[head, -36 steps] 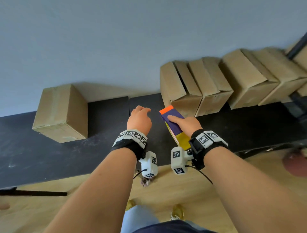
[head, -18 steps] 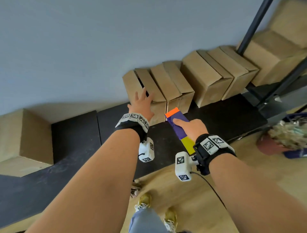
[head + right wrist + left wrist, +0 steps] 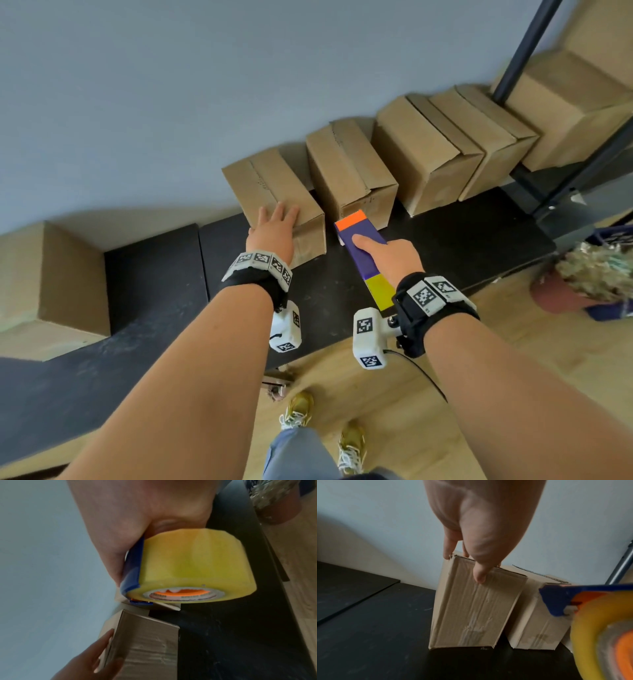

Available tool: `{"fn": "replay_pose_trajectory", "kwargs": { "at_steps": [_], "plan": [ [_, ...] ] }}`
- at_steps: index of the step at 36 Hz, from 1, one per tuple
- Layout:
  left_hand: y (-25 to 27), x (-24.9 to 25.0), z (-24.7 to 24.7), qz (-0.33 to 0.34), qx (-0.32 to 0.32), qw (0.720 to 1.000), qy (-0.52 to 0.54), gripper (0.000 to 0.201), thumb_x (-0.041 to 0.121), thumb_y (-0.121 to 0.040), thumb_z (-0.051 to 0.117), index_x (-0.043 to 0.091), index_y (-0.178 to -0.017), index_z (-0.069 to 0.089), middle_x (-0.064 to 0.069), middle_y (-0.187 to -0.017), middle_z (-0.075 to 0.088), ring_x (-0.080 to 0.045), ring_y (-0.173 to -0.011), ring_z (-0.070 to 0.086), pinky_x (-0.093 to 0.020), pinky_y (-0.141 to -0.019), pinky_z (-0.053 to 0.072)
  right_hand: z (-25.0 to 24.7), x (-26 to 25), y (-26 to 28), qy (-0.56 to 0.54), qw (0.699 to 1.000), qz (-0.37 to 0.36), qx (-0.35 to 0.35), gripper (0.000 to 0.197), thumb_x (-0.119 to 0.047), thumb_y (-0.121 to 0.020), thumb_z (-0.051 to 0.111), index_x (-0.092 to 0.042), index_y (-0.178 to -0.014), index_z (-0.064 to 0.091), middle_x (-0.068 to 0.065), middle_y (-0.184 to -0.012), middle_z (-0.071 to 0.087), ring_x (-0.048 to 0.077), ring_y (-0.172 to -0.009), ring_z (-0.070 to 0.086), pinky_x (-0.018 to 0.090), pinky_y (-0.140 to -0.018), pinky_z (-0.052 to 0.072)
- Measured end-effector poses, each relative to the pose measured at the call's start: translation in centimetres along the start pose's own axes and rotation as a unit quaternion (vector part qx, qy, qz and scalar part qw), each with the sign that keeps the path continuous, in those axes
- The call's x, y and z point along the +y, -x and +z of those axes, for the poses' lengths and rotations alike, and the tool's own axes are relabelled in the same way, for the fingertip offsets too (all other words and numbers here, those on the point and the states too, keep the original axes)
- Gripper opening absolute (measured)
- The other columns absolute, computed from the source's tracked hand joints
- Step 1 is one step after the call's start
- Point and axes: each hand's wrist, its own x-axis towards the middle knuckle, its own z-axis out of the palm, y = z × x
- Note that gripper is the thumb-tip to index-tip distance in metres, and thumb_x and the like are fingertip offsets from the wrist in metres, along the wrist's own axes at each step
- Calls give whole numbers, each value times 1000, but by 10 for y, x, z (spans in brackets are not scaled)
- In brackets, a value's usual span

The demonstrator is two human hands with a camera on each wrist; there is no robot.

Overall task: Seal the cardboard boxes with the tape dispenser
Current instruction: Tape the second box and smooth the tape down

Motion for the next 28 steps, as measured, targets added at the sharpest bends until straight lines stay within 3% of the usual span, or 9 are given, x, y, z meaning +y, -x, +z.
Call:
{"fn": "replay_pose_trajectory", "kwargs": {
  "at_steps": [5, 9, 12, 15, 19, 22, 25, 28],
  "plan": [
    [38, -13, 1, -44, 14, 999, -23, 76, -5, -88, 40, 32, -150, 14, 6, -159, 8, -28, -146, 6, -48, -93, 46, 4, -17, 13, -14, 999, -36, -4, 65, -70, -73, 67, -11, -99, 67, 8, -99, 69, 26, -93, 65, 39, -87, 50],
    [62, -18, 5, -44, 35, 998, -30, 68, 3, -88, 49, 30, -145, 23, 4, -151, 23, -27, -137, 23, -42, -80, 50, 13, -30, 28, -49, 997, -58, -21, 61, -65, -74, 71, -10, -101, 68, 8, -100, 70, 26, -94, 66, 42, -92, 52],
    [73, -23, 8, -32, 40, 998, -23, 59, 19, -92, 55, 29, -143, 28, 5, -148, 28, -24, -134, 29, -42, -82, 50, 17, -42, 39, -47, 995, -79, -31, 56, -58, -77, 72, -7, -99, 67, 10, -98, 69, 27, -93, 65, 40, -89, 51],
    [78, -25, -2, -17, 52, 998, -2, 47, 39, -98, 46, 27, -142, 34, 4, -147, 33, -23, -131, 37, -40, -84, 48, 20, -55, 48, -20, 994, -99, -41, 59, -60, -76, 72, -6, -100, 67, 11, -100, 69, 29, -95, 64, 40, -88, 50],
    [77, -32, -27, -44, 76, 995, 53, 42, 37, -102, 32, 30, -143, 37, 5, -151, 34, -23, -123, 50, -42, -90, 49, 17, -72, 58, 13, 989, -136, -52, 59, -59, -79, 69, -3, -99, 68, 11, -98, 69, 29, -93, 64, 38, -82, 48],
    [74, -41, -48, -60, 121, 977, 163, 40, 29, -102, 34, 24, -140, 45, -3, -144, 46, -24, -123, 50, -38, -96, 45, 12, -81, 67, 4, 986, -155, -68, 50, -56, -81, 69, -7, -92, 68, 6, -87, 66, 22, -82, 62, 36, -74, 46],
    [68, -48, -72, -90, 100, 955, 266, 35, 26, -102, 40, 11, -127, 60, -11, -126, 61, -26, -112, 58, -35, -92, 45, 8, -89, 75, -15, 980, -171, -101, 36, -50, -82, 72, -15, -83, 67, -1, -82, 66, 13, -74, 60, 27, -62, 43],
    [67, -53, -90, -121, 82, 890, 431, 31, 27, -99, 47, 5, -110, 66, -13, -115, 67, -23, -94, 62, -37, -91, 48, 7, -96, 83, -26, 973, -187, -132, 34, -46, -81, 74, -13, -86, 70, 5, -89, 71, 17, -77, 64, 27, -66, 46]
  ]
}}
